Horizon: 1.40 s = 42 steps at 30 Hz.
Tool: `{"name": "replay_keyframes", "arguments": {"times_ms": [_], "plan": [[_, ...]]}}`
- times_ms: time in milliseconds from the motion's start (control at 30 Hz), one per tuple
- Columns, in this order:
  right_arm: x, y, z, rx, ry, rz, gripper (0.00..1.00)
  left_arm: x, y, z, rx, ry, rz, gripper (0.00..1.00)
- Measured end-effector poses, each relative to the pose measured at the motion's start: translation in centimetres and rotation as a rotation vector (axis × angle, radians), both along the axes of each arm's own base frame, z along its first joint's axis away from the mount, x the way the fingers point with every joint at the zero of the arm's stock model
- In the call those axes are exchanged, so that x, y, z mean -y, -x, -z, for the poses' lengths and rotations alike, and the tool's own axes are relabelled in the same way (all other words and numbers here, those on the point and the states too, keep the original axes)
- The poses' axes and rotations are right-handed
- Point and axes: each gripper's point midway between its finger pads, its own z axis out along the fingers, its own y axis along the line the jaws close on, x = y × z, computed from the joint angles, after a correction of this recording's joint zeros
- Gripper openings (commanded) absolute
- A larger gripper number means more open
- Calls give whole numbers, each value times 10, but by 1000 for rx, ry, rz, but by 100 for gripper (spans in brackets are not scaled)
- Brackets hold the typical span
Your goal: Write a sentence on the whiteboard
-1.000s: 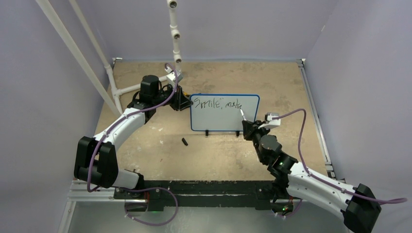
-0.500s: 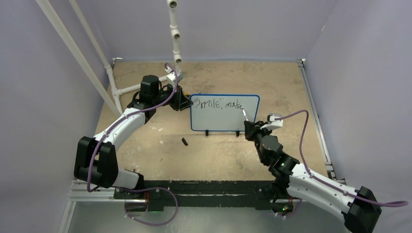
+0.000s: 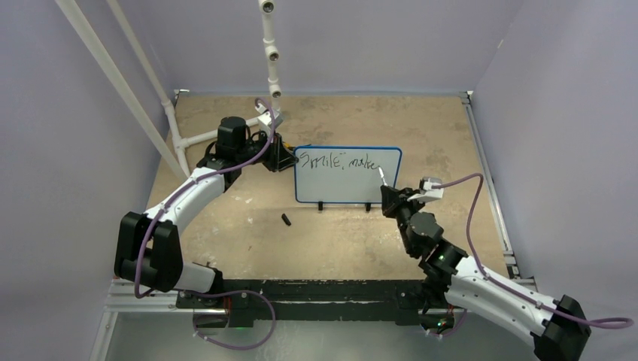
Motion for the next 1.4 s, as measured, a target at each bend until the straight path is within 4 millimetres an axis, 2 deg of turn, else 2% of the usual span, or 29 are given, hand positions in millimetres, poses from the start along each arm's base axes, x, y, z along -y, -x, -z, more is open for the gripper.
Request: {"name": "replay_keyframes", "arguments": {"times_ms": [300,600,933,1400], "plan": [[7,8,-12,64,-40,-11,0,-2,1,-2,7,-8,-7,0],[9,3,0,36,17,19,0,-2,1,-1,5,-9,-8,0],[10,-1,-5,58,20,34,0,-2,2,-1,7,-12,-7,0],[8,-3,8,8,36,39,0,-3,1,-1,9,-13,-6,0]]}}
